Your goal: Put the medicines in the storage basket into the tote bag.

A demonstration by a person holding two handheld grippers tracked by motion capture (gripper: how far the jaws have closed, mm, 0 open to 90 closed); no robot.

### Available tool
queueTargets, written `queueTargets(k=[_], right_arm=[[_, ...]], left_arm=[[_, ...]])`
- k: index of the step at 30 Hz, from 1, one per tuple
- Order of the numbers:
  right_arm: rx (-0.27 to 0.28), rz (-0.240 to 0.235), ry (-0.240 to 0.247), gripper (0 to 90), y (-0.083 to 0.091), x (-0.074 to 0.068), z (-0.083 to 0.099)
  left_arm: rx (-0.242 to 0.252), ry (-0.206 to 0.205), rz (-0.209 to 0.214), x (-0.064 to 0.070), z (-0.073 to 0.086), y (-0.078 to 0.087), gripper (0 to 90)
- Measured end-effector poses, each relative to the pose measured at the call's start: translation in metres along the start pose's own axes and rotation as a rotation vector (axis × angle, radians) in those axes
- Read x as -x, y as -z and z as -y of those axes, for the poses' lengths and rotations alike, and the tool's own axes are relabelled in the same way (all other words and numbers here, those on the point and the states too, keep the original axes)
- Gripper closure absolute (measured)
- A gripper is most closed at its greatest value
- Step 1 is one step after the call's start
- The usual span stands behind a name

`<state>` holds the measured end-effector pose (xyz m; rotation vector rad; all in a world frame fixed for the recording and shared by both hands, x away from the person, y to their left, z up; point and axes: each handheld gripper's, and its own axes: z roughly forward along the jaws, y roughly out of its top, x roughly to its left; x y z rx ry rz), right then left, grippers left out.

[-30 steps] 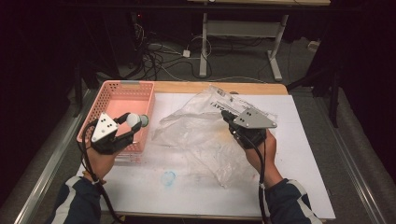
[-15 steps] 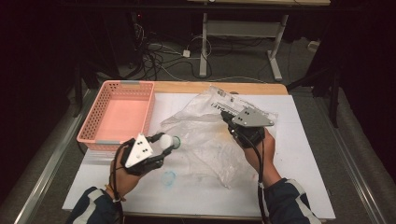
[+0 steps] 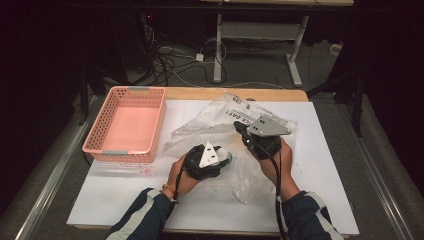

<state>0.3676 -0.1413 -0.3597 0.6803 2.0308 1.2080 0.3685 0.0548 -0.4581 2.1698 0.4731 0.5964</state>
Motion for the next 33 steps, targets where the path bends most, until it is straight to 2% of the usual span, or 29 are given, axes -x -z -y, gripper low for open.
queueTargets(k=[5,8,9,11,14,17,19,21,22,24,25,27,29,30,31,33], right_arm=[[-0.003,-0.006,0.002,90.0,-0.001,0.0,0.001],[-0.009,-0.009,0.005,90.0,-0.002,-0.001,0.001],[-0.013,-0.009,0.005,90.0,-0.002,-0.001,0.002],[-0.016,-0.012,0.008,90.0,-0.003,-0.002,0.002],[-0.02,-0.017,0.011,90.0,-0.003,-0.003,0.002],[-0.021,-0.02,0.012,90.0,-0.002,-0.003,0.002],[-0.021,-0.022,0.018,90.0,-0.001,-0.003,0.002],[-0.021,-0.027,0.015,90.0,-0.001,-0.003,0.003],[-0.023,-0.029,0.016,90.0,-0.001,-0.003,0.003],[-0.025,-0.033,0.023,90.0,-0.001,-0.003,0.003],[-0.024,-0.032,0.02,90.0,0.0,-0.003,0.003],[-0.022,-0.032,0.019,90.0,0.002,-0.003,0.002],[-0.021,-0.032,0.022,90.0,0.006,-0.002,0.003],[-0.022,-0.032,0.024,90.0,0.008,-0.002,0.004],[-0.022,-0.03,0.027,90.0,0.01,-0.001,0.004],[-0.023,-0.028,0.029,90.0,0.015,0.001,0.007]], left_arm=[[-0.045,0.0,-0.014,0.0,-0.003,-0.019,47.8],[-0.035,0.005,-0.01,0.001,-0.004,-0.017,46.8],[-0.019,0.007,-0.013,0.002,-0.004,-0.014,43.0],[0.007,0.003,-0.03,0.003,-0.005,-0.007,41.3],[0.037,-0.01,-0.034,0.006,-0.008,0.01,41.0],[0.073,-0.067,-0.049,0.011,-0.008,0.038,38.2],[0.098,-0.105,-0.085,0.011,-0.006,0.06,33.5],[0.121,-0.11,-0.114,0.006,-0.003,0.082,33.2],[0.138,-0.111,-0.156,0.003,0.0,0.094,31.2],[0.177,-0.109,-0.276,-0.004,0.011,0.114,24.8],[0.187,-0.096,-0.297,-0.01,0.016,0.122,24.0],[0.16,-0.04,-0.288,-0.023,0.023,0.13,24.0],[0.144,0.029,-0.291,-0.033,0.03,0.132,23.9],[0.126,0.047,-0.292,-0.036,0.034,0.13,21.5],[0.105,0.043,-0.304,-0.037,0.036,0.127,18.7],[0.065,-0.012,-0.3,-0.036,0.037,0.122,19.1]])
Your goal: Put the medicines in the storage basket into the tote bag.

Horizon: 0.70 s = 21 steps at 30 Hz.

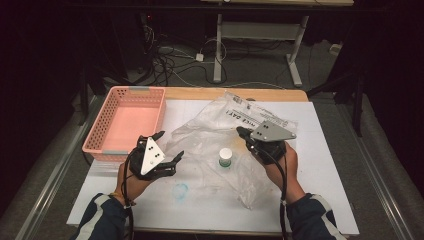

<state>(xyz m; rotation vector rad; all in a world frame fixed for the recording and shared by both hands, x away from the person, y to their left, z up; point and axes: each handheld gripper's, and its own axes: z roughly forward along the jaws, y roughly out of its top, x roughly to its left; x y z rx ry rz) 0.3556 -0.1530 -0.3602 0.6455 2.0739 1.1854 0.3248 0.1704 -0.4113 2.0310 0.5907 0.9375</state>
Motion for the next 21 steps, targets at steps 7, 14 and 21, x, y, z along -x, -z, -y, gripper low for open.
queueTargets(k=[7,14,21], right_arm=[[-0.012,0.002,-0.016,90.0,0.025,0.011,0.013],[-0.058,-0.005,-0.003,90.0,0.033,0.007,0.024],[-0.073,0.005,-0.025,89.3,0.039,0.007,0.032]], left_arm=[[-0.003,-0.025,0.005,-0.001,-0.012,-0.008,18.8],[-0.021,0.039,0.086,-0.015,-0.01,-0.015,18.7],[-0.154,-0.033,0.128,-0.002,-0.012,-0.042,29.1]])
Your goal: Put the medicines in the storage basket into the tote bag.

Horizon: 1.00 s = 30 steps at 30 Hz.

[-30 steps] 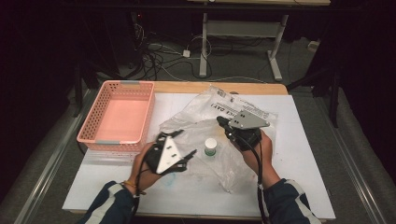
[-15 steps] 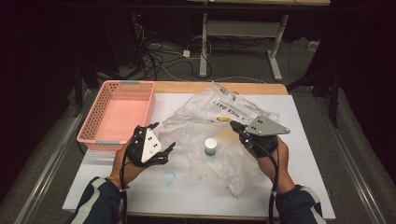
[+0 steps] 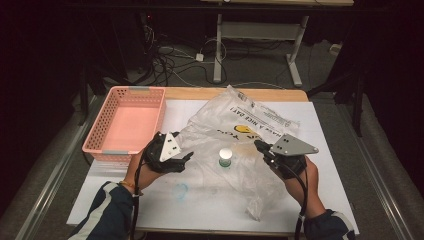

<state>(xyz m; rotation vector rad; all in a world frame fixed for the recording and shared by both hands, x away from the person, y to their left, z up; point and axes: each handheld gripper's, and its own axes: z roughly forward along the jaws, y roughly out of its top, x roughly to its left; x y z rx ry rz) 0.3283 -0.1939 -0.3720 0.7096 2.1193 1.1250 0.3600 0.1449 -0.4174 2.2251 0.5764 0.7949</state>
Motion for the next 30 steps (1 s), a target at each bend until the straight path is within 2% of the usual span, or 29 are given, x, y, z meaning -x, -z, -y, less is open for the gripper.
queueTargets(k=[1,3,4,5,7,9,11,12,13,14,16,17,19,21,23,26,28,30], right_arm=[[-0.003,-0.004,0.001,87.8,0.0,0.0,0.002],[-0.015,0.0,-0.003,84.7,-0.001,0.0,0.005],[-0.015,-0.001,-0.005,80.5,-0.001,0.0,0.007],[-0.009,-0.006,-0.009,74.4,0.0,0.0,0.008],[0.009,-0.032,-0.027,64.8,0.004,-0.003,0.011],[0.011,-0.042,-0.041,53.8,0.01,-0.008,0.017],[0.024,-0.061,-0.04,49.9,0.019,-0.014,0.024],[0.028,-0.078,-0.039,47.9,0.024,-0.016,0.028],[0.027,-0.075,-0.047,44.5,0.029,-0.017,0.031],[0.034,-0.07,-0.063,42.0,0.034,-0.018,0.033],[0.048,-0.091,-0.092,39.0,0.043,-0.02,0.038],[0.039,-0.094,-0.094,36.4,0.046,-0.022,0.041],[-0.012,-0.11,-0.067,33.0,0.047,-0.028,0.048],[-0.063,-0.118,-0.053,29.7,0.044,-0.033,0.06],[-0.107,-0.14,-0.068,27.8,0.037,-0.035,0.072],[-0.163,-0.141,-0.096,23.0,0.022,-0.033,0.086],[-0.208,-0.134,-0.096,22.8,0.013,-0.03,0.092],[-0.246,-0.173,-0.112,26.4,0.004,-0.028,0.099]], left_arm=[[-0.015,-0.001,0.006,0.0,0.0,-0.004,34.2],[-0.043,-0.009,0.031,0.0,0.0,-0.009,56.5],[-0.053,-0.012,0.039,0.0,0.0,-0.011,58.8],[-0.056,-0.015,0.05,0.001,0.0,-0.011,66.6],[-0.059,-0.013,0.069,0.001,0.001,-0.009,75.0],[-0.045,-0.003,0.09,0.002,0.003,-0.005,80.9],[-0.05,-0.02,0.088,0.006,0.008,-0.001,83.1],[-0.045,-0.01,0.095,0.006,0.011,0.001,84.2],[-0.044,0.005,0.104,0.006,0.014,0.003,85.1],[-0.044,0.014,0.11,0.006,0.017,0.004,86.2],[-0.044,0.023,0.114,0.007,0.024,0.006,86.2],[-0.048,0.026,0.115,0.008,0.027,0.006,86.2],[-0.047,0.038,0.128,0.009,0.031,0.006,86.3],[-0.047,0.036,0.136,0.01,0.032,0.006,86.4],[-0.044,0.033,0.138,0.012,0.032,0.005,87.4],[-0.049,0.009,0.148,0.015,0.032,0.004,87.5],[-0.05,-0.002,0.156,0.017,0.032,0.003,87.4],[-0.05,-0.004,0.164,0.018,0.032,0.001,87.5]])
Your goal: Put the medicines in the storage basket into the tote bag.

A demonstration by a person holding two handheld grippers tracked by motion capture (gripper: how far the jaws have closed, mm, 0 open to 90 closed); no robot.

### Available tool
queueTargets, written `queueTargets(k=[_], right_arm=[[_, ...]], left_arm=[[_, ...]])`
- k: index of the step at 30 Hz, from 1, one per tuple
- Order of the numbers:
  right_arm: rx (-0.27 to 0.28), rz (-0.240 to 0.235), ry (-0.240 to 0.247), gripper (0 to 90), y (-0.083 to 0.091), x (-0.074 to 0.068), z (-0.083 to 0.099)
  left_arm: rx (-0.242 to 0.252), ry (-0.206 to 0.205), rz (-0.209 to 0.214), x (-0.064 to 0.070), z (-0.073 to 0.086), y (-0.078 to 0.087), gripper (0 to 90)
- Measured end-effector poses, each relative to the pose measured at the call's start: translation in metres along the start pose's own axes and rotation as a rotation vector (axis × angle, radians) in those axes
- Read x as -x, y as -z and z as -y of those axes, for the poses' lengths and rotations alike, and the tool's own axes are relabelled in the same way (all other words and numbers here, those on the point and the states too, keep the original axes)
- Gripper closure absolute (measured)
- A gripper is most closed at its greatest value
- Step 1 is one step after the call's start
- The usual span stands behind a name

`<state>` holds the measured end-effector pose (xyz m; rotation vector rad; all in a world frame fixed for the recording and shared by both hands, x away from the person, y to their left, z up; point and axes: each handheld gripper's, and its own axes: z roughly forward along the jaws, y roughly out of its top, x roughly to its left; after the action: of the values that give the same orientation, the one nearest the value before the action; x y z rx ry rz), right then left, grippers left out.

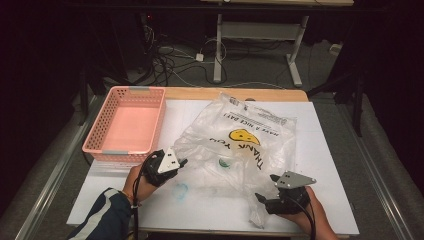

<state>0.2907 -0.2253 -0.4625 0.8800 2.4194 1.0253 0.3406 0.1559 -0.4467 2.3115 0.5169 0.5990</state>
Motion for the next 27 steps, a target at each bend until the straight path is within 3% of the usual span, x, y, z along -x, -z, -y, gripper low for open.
queueTargets(k=[2,4,7,11,15,16,18,22,27], right_arm=[[-0.047,-0.054,-0.01,42.8,-0.007,0.002,0.004],[-0.085,-0.087,0.012,65.3,-0.013,0.003,0.006],[-0.1,-0.116,0.011,83.3,-0.014,0.003,0.005],[-0.079,-0.107,0.044,88.6,-0.01,0.0,0.001],[0.037,-0.062,0.036,89.3,0.006,0.002,-0.007],[0.095,-0.036,0.039,89.4,0.015,0.003,-0.011],[0.123,-0.03,0.034,89.4,0.019,0.004,-0.013],[0.226,0.01,0.028,89.6,0.031,0.012,-0.022],[0.285,0.055,0.033,89.8,0.039,0.019,-0.026]], left_arm=[[-0.007,-0.011,0.003,0.001,0.0,-0.002,87.5],[-0.018,-0.017,0.006,0.002,0.001,-0.005,87.5],[-0.043,-0.035,0.009,0.005,0.002,-0.009,87.5],[-0.021,-0.048,0.0,0.006,0.0,-0.004,87.5],[0.054,-0.043,-0.036,0.001,-0.007,0.013,87.5],[0.078,-0.031,-0.038,-0.001,-0.008,0.018,87.5],[0.115,-0.01,-0.042,-0.005,-0.01,0.025,87.5],[0.124,-0.017,-0.074,-0.009,-0.007,0.033,87.5],[0.137,0.006,-0.102,-0.014,-0.002,0.042,87.6]])
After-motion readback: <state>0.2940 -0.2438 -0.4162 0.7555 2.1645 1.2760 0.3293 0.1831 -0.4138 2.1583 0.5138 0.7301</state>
